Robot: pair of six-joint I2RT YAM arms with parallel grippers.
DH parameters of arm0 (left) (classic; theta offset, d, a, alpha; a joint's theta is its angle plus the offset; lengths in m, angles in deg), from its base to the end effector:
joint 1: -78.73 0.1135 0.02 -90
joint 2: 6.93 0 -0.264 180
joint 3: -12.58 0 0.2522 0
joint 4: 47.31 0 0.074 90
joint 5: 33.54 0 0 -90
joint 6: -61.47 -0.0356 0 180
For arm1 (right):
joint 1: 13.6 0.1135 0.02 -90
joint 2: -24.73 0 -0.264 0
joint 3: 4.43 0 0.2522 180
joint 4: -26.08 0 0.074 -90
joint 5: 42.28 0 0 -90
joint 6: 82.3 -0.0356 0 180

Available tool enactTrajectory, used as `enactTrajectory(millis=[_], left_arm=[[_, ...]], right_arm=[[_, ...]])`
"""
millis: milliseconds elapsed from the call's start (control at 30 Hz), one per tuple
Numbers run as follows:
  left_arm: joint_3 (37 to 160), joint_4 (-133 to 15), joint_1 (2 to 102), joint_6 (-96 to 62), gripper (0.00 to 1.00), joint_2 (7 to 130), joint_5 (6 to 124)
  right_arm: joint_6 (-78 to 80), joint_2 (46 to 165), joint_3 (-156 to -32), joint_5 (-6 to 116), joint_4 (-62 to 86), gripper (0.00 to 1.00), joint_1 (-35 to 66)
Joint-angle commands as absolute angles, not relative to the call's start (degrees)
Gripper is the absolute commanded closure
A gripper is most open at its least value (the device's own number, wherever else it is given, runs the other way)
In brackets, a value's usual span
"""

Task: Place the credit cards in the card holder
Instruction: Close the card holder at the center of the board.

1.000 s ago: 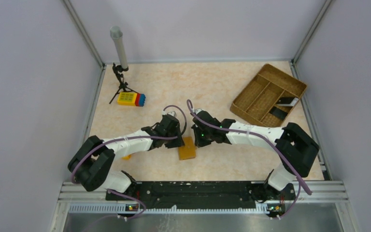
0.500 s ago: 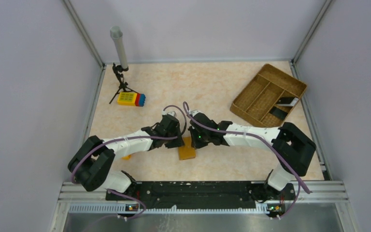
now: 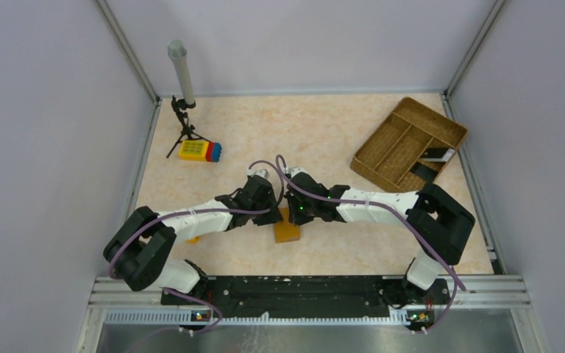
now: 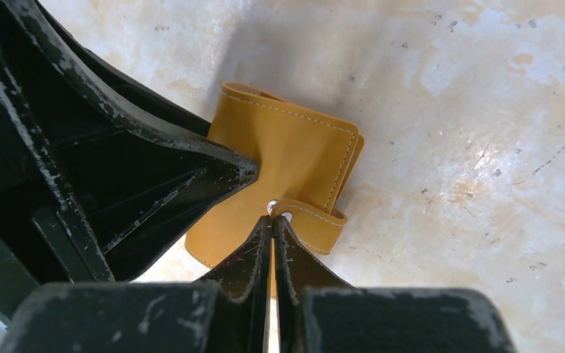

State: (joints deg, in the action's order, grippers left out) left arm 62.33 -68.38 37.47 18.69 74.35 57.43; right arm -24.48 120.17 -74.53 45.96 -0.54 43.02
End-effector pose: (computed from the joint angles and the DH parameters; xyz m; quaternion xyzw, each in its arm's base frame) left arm 0.1962 -0.1729 0.1555 -0.0465 0.9460 -0.2294 0.2241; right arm 0.1882 0.2837 0.1821 -0.1952 0.9249 0.2176 0.2430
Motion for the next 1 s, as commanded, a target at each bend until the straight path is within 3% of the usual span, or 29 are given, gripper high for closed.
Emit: enactTrajectory(millis=[0,500,967], left_arm=[[59.5,-74.2,36.9,17.9,0.75,77.3,56.2],[59.8,-74.8,36.9,17.6,0.75,77.4,56.1],[60.0,-75.0,36.9,17.5,0.75,77.6,56.0]], right_arm=[[-25.2,119.3,-74.3,43.6,2.5,1.00,43.7],[-24.7,121.0,-74.8,50.1,3.2,1.00,43.6],[-25.0,121.6,-74.2,48.9,4.4,1.00,43.5]])
